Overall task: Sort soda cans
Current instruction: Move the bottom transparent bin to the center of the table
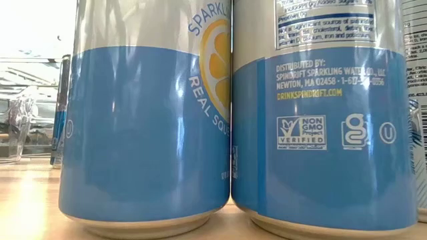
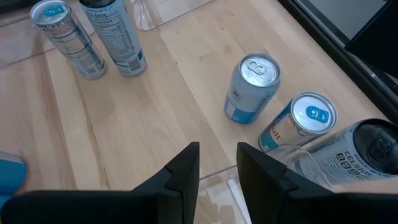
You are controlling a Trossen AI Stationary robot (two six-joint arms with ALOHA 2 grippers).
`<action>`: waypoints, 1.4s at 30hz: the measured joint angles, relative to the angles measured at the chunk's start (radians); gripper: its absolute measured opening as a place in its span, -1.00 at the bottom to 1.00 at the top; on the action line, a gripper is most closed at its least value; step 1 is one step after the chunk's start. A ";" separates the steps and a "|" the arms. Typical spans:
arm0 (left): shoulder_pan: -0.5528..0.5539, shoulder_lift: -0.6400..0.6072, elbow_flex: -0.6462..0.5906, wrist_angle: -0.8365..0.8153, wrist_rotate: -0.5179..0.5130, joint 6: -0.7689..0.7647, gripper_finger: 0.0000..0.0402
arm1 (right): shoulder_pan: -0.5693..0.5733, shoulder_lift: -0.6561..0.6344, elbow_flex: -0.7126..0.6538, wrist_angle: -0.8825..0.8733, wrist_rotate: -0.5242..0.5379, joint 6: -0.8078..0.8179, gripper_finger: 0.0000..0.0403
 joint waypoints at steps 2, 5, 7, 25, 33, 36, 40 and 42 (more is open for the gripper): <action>-0.009 0.026 0.000 0.003 0.006 0.002 0.92 | 0.000 0.000 0.000 0.000 0.000 0.003 -0.50; -0.025 0.064 -0.001 0.039 0.015 0.002 0.92 | 0.000 0.000 0.000 0.000 -0.004 0.018 -0.50; -0.031 0.079 -0.001 0.060 0.016 -0.001 0.91 | 0.000 0.000 0.000 0.000 -0.024 0.020 -0.50; -0.034 0.123 0.001 0.109 0.044 -0.004 -0.03 | 0.000 0.000 0.000 -0.001 -0.050 0.019 -0.50; -0.034 0.122 0.002 0.107 0.101 0.000 -0.44 | 0.000 0.000 0.000 -0.001 -0.050 0.018 -0.50; -0.034 0.122 0.002 0.114 0.105 -0.001 -0.52 | 0.000 0.000 0.000 -0.001 -0.050 0.017 -0.50; -0.034 0.121 0.012 0.136 0.105 -0.002 -0.59 | 0.000 0.000 0.000 -0.001 -0.050 0.017 -0.50; -0.034 0.121 0.026 0.136 0.105 -0.003 -0.61 | 0.000 0.000 0.000 -0.001 -0.050 0.017 -0.50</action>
